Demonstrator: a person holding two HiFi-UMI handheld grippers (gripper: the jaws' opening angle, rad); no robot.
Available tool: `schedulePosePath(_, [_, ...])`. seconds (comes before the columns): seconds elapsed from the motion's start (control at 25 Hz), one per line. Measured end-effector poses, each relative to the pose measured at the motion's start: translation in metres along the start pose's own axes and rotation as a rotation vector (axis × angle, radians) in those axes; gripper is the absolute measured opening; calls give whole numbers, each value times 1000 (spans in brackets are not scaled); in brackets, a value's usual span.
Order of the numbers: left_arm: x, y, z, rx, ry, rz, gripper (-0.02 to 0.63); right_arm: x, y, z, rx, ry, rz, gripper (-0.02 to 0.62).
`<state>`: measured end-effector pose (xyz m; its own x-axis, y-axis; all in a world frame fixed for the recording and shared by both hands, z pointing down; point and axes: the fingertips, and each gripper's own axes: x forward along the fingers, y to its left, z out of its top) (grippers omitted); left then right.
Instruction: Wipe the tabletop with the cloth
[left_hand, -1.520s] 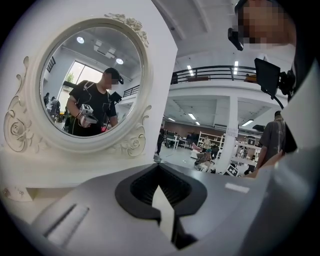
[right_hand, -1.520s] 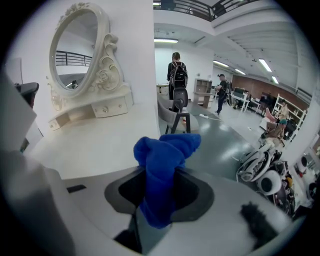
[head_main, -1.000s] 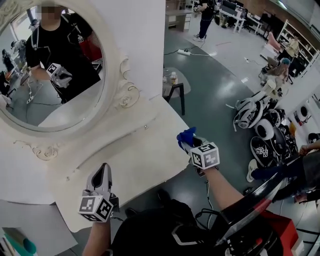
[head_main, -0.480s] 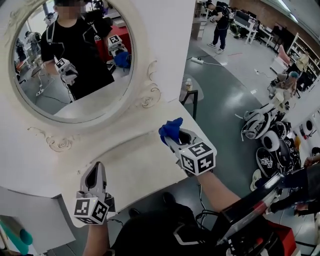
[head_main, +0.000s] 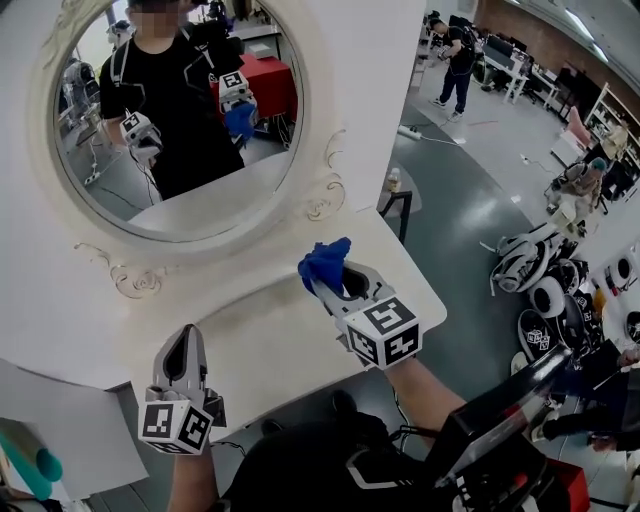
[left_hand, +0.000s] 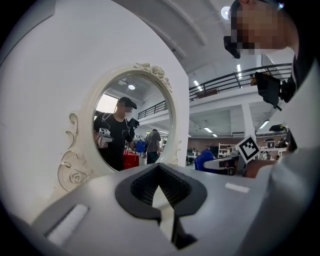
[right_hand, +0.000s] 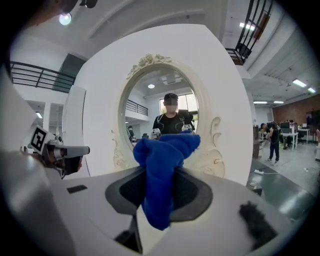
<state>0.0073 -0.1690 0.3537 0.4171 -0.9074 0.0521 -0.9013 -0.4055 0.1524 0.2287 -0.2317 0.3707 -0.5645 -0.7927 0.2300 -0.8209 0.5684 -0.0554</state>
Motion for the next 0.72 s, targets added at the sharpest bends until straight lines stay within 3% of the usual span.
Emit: schedulePosePath(0.72, [-5,5,7,-27,3,-9,6,4,7,4,10,-1,-11,124])
